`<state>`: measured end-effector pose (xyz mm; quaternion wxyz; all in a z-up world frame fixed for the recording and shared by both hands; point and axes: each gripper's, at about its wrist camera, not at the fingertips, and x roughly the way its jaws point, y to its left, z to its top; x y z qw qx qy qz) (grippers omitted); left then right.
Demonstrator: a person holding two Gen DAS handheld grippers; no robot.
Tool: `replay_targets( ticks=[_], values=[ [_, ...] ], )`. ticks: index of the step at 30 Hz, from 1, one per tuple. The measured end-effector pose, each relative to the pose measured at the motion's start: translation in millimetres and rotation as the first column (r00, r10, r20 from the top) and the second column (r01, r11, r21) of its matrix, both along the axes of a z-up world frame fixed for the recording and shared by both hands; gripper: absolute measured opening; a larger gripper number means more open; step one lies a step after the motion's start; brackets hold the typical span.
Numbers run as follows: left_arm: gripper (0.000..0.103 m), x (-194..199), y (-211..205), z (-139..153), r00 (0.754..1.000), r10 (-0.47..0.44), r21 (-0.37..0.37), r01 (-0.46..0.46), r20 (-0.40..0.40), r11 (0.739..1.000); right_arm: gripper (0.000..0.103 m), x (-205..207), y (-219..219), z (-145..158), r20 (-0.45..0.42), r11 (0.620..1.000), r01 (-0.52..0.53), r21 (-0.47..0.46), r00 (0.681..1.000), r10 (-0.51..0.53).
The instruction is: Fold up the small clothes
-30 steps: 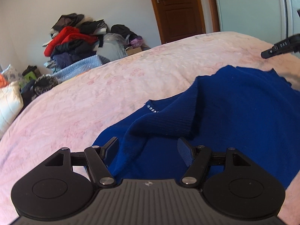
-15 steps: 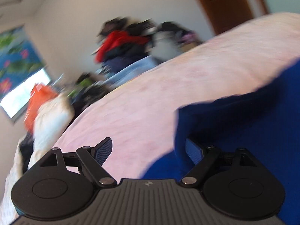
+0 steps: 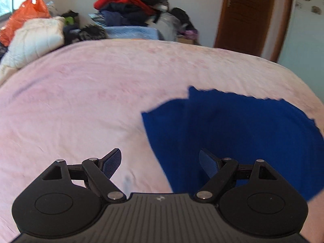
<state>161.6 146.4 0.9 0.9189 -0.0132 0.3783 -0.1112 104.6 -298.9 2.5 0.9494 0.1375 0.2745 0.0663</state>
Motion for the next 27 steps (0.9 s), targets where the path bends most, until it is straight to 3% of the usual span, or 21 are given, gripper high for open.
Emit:
replay_targets(
  ticks=[3,5,9,12,14,15,16,17,19,20,21,23,27],
  values=[
    [0.084,-32,2,-16,0.995,-0.092,-0.123,0.087,-0.043,0.989,0.069,-27,-27,-2,-0.018,0.992,0.012,0.124,1.0,-0.01],
    [0.084,-47,4,-26,0.992,-0.117,-0.183,0.105,-0.055,0.977,0.069,-45,-27,-4,-0.043,0.992,-0.006,0.125,0.999,0.012],
    [0.084,-61,9,-37,0.993,-0.097,-0.274,0.074,-0.072,0.959,0.069,-68,-19,-14,-0.069,0.981,-0.053,0.189,0.995,0.067],
    [0.084,-64,12,-41,0.995,-0.078,-0.297,0.054,-0.068,0.953,0.069,-73,-15,-28,-0.097,0.976,-0.026,0.218,0.994,0.048],
    [0.084,-64,12,-40,0.996,-0.07,-0.292,0.049,-0.063,0.955,0.06,-72,-13,-35,-0.096,0.969,-0.009,0.247,0.995,0.034],
    [0.084,-65,12,-41,0.996,-0.066,-0.292,0.045,-0.061,0.955,0.05,-72,-13,-39,-0.091,0.966,-0.003,0.257,0.995,0.028],
    [0.083,-66,13,-41,0.996,-0.062,-0.293,0.041,-0.06,0.955,0.038,-72,-11,-41,-0.091,0.967,0.006,0.253,0.996,0.017],
    [0.083,-67,13,-41,0.996,-0.06,-0.29,0.04,-0.06,0.956,0.011,-72,-10,-44,-0.097,0.97,0.012,0.242,0.995,0.012],
    [0.069,-68,9,-40,0.997,-0.052,-0.253,0.036,-0.058,0.967,0.01,-76,-8,-45,-0.083,0.975,0.012,0.221,0.997,0.006],
    [0.04,-68,7,-39,0.997,-0.055,-0.227,0.04,-0.06,0.973,0.009,-79,-7,-43,-0.078,0.978,0.021,0.205,0.997,-0.005],
    [0.02,-67,6,-40,0.995,-0.063,-0.208,0.047,-0.073,0.977,0.009,-82,-6,-40,-0.07,0.982,0.031,0.185,0.997,-0.018],
    [0.011,-66,10,-41,0.994,-0.059,-0.22,0.038,-0.087,0.975,0.008,-87,-8,-32,-0.046,0.988,0.049,0.144,0.998,-0.043],
    [0.007,-74,17,-32,0.998,-0.04,-0.222,0.03,-0.042,0.975,0.004,-93,-12,-15,-0.022,0.996,0.077,0.045,0.997,-0.076]
  ],
)
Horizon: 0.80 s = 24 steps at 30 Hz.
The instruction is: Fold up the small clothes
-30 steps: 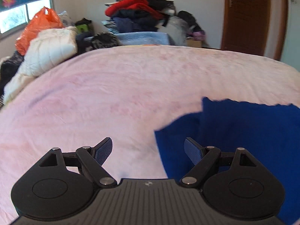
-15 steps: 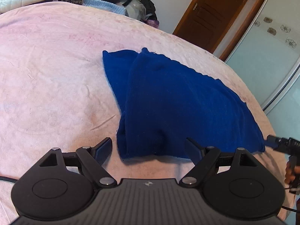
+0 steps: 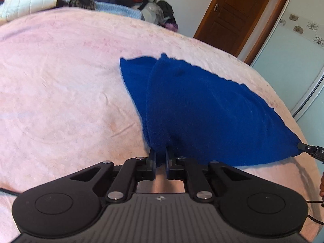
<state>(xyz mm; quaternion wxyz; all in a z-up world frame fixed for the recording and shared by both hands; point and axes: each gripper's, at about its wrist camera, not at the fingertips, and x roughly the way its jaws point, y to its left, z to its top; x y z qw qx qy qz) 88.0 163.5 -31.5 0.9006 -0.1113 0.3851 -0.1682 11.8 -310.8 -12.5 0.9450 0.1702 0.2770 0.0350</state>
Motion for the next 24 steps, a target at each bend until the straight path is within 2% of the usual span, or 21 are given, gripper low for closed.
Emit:
replay_targets(
  ticks=[5,8,10,11,12,14,16,17,18,20,22,24],
  values=[
    [0.006,-15,8,23,0.998,-0.01,0.037,0.007,0.069,0.999,0.004,-3,0,2,-0.05,0.997,-0.005,-0.08,0.999,0.001],
    [0.001,-13,5,9,0.999,-0.039,0.092,0.038,0.005,0.995,0.004,-1,0,-9,-0.117,0.997,-0.018,-0.072,0.993,0.009],
    [0.001,-13,3,-5,0.997,-0.057,0.118,0.063,-0.051,0.991,0.017,-2,0,-12,-0.144,0.995,-0.001,-0.103,0.989,-0.014],
    [0.001,-16,4,-5,0.998,-0.056,0.123,0.06,-0.037,0.991,0.019,-4,0,-10,-0.133,0.994,0.019,-0.111,0.99,-0.034],
    [0.002,-17,4,-2,0.998,-0.054,0.132,0.059,-0.039,0.989,0.016,-7,-1,-6,-0.109,0.993,0.038,-0.109,0.993,-0.05],
    [0.002,-17,6,12,0.999,-0.039,0.139,0.04,-0.013,0.989,0.017,-10,2,11,-0.032,0.991,0.07,-0.11,0.997,-0.074],
    [0.002,-17,4,32,0.998,-0.033,0.143,0.025,0.055,0.989,0.022,-3,14,27,0.029,0.993,0.035,-0.112,0.999,-0.032],
    [0.002,-13,-2,44,0.995,-0.045,0.158,0.031,0.087,0.987,0.03,5,24,31,0.044,0.994,-0.003,-0.113,0.999,0.008],
    [0.003,-8,-9,52,0.992,-0.057,0.174,0.037,0.111,0.984,0.043,14,35,33,0.048,0.993,-0.049,-0.11,0.997,0.055],
    [0.006,7,-30,60,0.986,-0.074,0.182,0.046,0.152,0.982,0.051,36,61,29,0.045,0.985,-0.142,-0.102,0.988,0.148],
    [0.008,25,-52,51,0.984,-0.119,0.181,0.094,0.133,0.979,0.051,57,90,22,0.028,0.97,-0.221,-0.098,0.974,0.225],
    [0.008,42,-69,30,0.99,-0.126,0.201,0.112,0.058,0.973,0.053,74,114,13,0.008,0.96,-0.262,-0.098,0.965,0.264]
  ],
)
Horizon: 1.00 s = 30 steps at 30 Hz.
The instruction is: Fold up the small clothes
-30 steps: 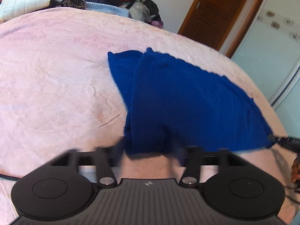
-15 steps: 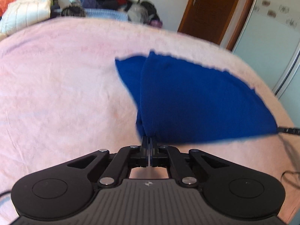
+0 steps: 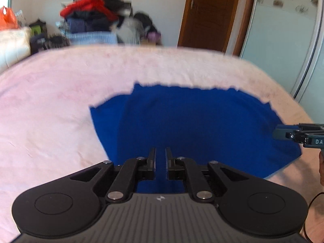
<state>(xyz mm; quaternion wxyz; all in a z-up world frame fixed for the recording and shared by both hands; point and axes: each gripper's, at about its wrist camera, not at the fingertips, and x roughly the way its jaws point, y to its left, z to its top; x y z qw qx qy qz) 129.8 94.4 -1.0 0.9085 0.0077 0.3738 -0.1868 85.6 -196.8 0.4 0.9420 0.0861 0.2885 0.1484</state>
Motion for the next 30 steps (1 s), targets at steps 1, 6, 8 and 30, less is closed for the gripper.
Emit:
replay_targets(
  ticks=[1,6,8,30],
  values=[
    [0.008,6,-6,-13,0.999,-0.002,0.023,0.003,-0.037,1.0,0.054,5,8,-4,-0.014,1.0,-0.009,-0.007,1.0,0.009],
    [0.008,-8,-9,-32,1.0,0.03,0.099,-0.03,-0.002,0.995,0.074,5,22,-20,-0.063,0.995,0.024,-0.094,0.998,-0.03],
    [0.011,-16,-8,-26,0.999,0.027,0.103,-0.029,0.023,0.994,0.075,-2,19,-14,-0.044,0.996,0.055,-0.073,0.997,-0.058],
    [0.092,-16,-52,-34,0.982,0.16,0.188,-0.177,0.101,0.966,0.103,7,59,-42,-0.071,0.944,0.117,-0.309,0.987,-0.146]
  ],
)
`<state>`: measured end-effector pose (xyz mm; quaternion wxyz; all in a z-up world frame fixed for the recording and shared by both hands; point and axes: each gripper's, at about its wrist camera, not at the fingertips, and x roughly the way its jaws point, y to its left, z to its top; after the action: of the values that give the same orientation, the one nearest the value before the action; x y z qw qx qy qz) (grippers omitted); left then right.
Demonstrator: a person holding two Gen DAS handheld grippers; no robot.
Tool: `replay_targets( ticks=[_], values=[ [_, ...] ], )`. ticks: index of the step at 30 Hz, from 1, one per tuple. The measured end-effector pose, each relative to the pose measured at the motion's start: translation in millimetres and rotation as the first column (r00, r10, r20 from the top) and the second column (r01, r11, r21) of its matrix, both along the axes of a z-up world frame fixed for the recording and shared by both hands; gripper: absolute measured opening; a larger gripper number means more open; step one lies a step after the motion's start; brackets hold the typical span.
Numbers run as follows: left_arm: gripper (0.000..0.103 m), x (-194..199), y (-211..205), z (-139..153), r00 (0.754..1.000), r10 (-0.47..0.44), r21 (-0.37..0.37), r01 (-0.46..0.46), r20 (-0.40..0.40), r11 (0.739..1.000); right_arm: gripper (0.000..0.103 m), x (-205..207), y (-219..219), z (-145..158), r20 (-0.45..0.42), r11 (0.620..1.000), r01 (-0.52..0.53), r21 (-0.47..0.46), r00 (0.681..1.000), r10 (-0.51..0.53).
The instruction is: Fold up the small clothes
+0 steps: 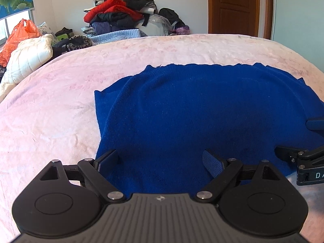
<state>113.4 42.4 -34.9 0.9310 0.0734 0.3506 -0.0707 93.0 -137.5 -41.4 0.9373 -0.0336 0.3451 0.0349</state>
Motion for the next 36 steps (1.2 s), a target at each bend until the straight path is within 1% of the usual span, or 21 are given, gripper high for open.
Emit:
replay_targets(
  ticks=[2,4,6,7,8,9,12,14,17,19,21,22,23,24,26,27,29,31,34,36],
  values=[
    [0.092,0,1,1,1.0,0.001,-0.003,-0.001,-0.001,1.0,0.103,0,-4,0,-0.007,1.0,0.003,0.022,1.0,-0.003],
    [0.092,-1,4,4,1.0,0.004,-0.009,-0.004,0.003,1.0,0.103,0,-6,1,-0.01,1.0,-0.009,0.023,1.0,0.009],
    [0.092,-2,10,9,1.0,0.007,-0.006,-0.006,0.024,1.0,0.103,1,-5,5,-0.029,1.0,-0.025,0.015,0.999,0.026],
    [0.092,0,15,13,0.999,0.012,0.002,-0.012,0.036,1.0,0.102,-1,-4,9,-0.02,0.999,-0.038,0.016,0.999,0.038],
    [0.092,2,19,16,0.999,0.019,0.007,-0.02,0.042,1.0,0.098,-5,-1,14,0.008,0.998,-0.055,0.019,0.998,0.055],
    [0.092,7,26,19,0.999,0.028,0.007,-0.028,0.045,1.0,0.098,-9,4,19,0.039,0.998,-0.068,0.017,0.997,0.068],
    [0.092,28,51,28,0.998,0.06,-0.041,-0.059,0.012,0.997,0.1,-16,25,32,0.103,0.994,-0.106,-0.015,0.989,0.107],
    [0.092,45,70,32,0.997,0.074,-0.111,-0.076,-0.019,0.991,0.101,-18,45,36,0.112,0.987,-0.153,-0.039,0.981,0.157],
    [0.092,71,94,32,0.994,0.08,-0.203,-0.095,-0.08,0.975,0.1,-22,79,34,0.093,0.96,-0.262,-0.098,0.958,0.271],
    [0.092,88,107,29,0.989,0.074,-0.27,-0.107,-0.128,0.957,0.099,-27,105,28,0.078,0.929,-0.317,-0.192,0.938,0.336],
    [0.092,102,117,25,0.982,0.06,-0.339,-0.12,-0.181,0.933,0.098,-33,131,20,0.062,0.885,-0.349,-0.307,0.921,0.385],
    [0.092,109,121,23,0.98,0.04,-0.381,-0.114,-0.197,0.918,0.097,-35,141,16,0.061,0.868,-0.354,-0.348,0.915,0.398],
    [0.092,115,123,20,0.977,0.02,-0.414,-0.108,-0.211,0.904,0.097,-37,147,13,0.059,0.856,-0.358,-0.374,0.912,0.407],
    [0.092,120,124,18,0.974,0.006,-0.432,-0.107,-0.227,0.896,0.095,-37,154,11,0.057,0.847,-0.364,-0.388,0.907,0.416],
    [0.092,134,121,12,0.966,-0.045,-0.466,-0.082,-0.254,0.881,0.095,-37,162,10,0.072,0.846,-0.355,-0.396,0.907,0.414],
    [0.092,140,119,9,0.963,-0.057,-0.47,-0.076,-0.263,0.88,0.096,-36,167,9,0.076,0.848,-0.35,-0.398,0.909,0.41],
    [0.098,148,115,9,0.967,-0.074,-0.484,-0.055,-0.244,0.873,0.097,-32,177,8,0.09,0.85,-0.336,-0.405,0.911,0.403],
    [0.098,158,111,7,0.968,-0.085,-0.497,-0.045,-0.235,0.867,0.097,-28,187,5,0.106,0.85,-0.319,-0.418,0.913,0.395],
    [0.1,173,109,5,0.971,-0.096,-0.53,-0.035,-0.217,0.847,0.098,-20,196,1,0.138,0.841,-0.3,-0.449,0.907,0.397],
    [0.1,181,107,5,0.971,-0.107,-0.537,-0.025,-0.214,0.843,0.095,-16,203,-3,0.161,0.834,-0.285,-0.472,0.902,0.4]
  ],
)
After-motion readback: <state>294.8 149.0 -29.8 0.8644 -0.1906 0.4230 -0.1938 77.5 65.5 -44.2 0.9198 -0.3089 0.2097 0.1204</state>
